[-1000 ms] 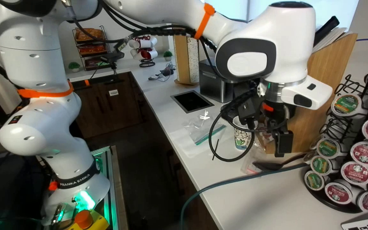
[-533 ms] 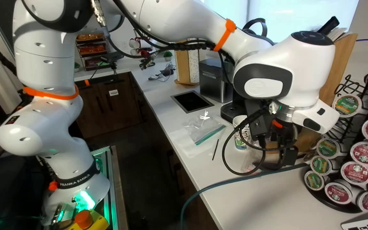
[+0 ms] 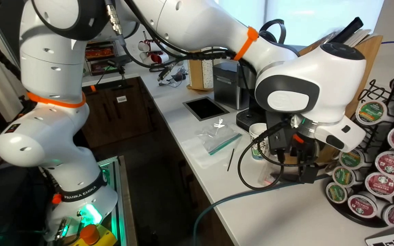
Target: Put the black ladle on top of the wooden stand.
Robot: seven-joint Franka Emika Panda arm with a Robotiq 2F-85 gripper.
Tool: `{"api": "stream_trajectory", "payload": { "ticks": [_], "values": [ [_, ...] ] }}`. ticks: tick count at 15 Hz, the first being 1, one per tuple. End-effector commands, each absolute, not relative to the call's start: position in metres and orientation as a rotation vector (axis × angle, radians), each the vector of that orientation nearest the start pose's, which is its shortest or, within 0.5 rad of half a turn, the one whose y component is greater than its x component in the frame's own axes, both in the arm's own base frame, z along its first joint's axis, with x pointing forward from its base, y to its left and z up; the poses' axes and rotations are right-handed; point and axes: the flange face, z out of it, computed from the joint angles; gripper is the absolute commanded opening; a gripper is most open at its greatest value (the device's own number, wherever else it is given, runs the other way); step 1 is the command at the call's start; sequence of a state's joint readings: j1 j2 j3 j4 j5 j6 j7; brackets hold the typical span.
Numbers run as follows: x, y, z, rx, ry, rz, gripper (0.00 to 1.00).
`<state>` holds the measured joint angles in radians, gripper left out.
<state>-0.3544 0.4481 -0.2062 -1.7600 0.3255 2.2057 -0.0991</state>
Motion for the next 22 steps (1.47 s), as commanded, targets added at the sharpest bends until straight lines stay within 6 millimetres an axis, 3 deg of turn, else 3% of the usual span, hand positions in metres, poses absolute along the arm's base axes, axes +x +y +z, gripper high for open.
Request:
{"api": "stream_trajectory", "payload": {
  "ticks": [1,3,6,7,8,15,22],
  "values": [
    [0.568,-0.320,0.310,-2.848,0.974,-0.142,1.00],
    [0.565,-0.317,0.304,-2.835,0.998,-0.144,0.98],
    [0.559,-0.317,0.298,-2.805,1.029,-0.135,0.80],
    [0.556,-0.317,0.297,-2.795,1.037,-0.141,0.63],
    [0.554,-0.318,0.296,-2.787,1.045,-0.151,0.53],
    [0.542,-0.317,0.295,-2.775,1.073,-0.199,0.01],
    [0.529,-0.288,0.304,-2.870,0.964,-0.334,0.01]
  ]
}}
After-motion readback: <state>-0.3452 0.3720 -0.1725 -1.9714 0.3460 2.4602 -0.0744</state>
